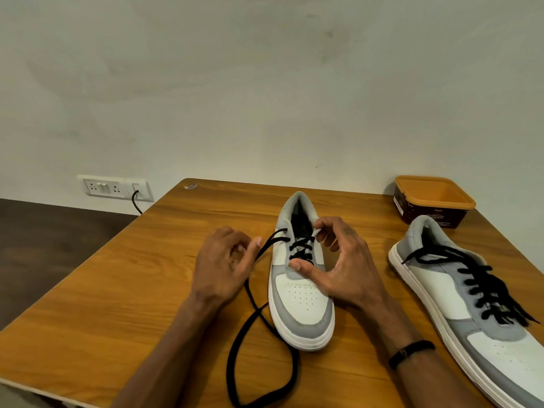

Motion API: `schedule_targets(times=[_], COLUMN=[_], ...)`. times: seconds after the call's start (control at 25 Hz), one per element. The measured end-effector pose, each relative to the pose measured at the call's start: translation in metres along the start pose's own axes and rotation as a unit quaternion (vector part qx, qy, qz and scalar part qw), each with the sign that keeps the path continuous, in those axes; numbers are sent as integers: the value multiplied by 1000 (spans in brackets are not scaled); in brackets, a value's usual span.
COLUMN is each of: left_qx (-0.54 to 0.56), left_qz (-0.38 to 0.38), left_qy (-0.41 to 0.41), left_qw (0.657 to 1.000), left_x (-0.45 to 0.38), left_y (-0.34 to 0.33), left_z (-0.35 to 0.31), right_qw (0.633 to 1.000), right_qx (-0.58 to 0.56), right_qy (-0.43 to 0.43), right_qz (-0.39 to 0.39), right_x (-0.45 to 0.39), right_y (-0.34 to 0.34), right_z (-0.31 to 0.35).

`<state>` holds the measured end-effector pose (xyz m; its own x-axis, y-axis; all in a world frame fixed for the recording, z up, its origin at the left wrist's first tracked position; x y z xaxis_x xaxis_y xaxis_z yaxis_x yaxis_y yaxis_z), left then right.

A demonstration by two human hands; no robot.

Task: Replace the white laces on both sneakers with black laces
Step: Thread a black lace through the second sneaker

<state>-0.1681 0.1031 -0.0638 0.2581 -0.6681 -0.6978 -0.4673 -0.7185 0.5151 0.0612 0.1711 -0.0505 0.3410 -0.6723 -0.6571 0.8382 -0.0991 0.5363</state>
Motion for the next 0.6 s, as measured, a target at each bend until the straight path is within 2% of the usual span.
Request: schedule_targets(times=[0.08, 0.16, 0.24, 0.28, 0.32, 0.36, 0.4, 0.44, 0.48, 0.6], left_qx=[-5, 14, 123, 233, 361, 470, 539, 572, 587, 592], left_qz=[84, 80, 59, 77, 118, 177, 229, 272, 302, 312], left_qy=[-28, -32, 69, 152, 227, 279, 299, 303, 303, 310], left_qw=[996, 996, 988, 957, 897, 819, 754, 712, 687, 675], left_x=[5, 6, 4, 5, 8, 14, 19, 24, 28, 31], left_y=[-23, -24, -17, -19, -26, -36, -41, -44, -48, -53], left_z=[-9, -12, -3, 6, 8, 2, -7, -15, -22, -27], right_qw=[1000, 1000, 1000, 999, 996, 994, 992, 991, 991, 996], right_qx=[-1, 4, 12, 10, -2, -28, -66, -98, -104, -46], right_qy=[3, -1, -3, 9, 27, 39, 44, 48, 58, 78], right_qz=[6, 5, -23, -52, -82, -100, -98, -79, -54, -21], right_x=[1, 1, 1, 1, 2, 4, 6, 7, 9, 13], right_y=[-1, -2, 4, 9, 15, 17, 15, 9, 1, -18], right_z=[-1, -2, 0, 5, 13, 23, 33, 44, 56, 68])
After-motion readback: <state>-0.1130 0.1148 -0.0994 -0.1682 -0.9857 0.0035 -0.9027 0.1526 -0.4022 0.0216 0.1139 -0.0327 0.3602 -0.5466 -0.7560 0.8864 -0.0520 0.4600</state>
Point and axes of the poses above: each hand's wrist, its own x-axis away from the middle knuckle, its own y-axis out of the back of the hand, z = x × y, the point moved 9 cm from there along -x, towards the middle knuckle, and after that the axes turned 6 degrees about -z, right-handed, at the moved point
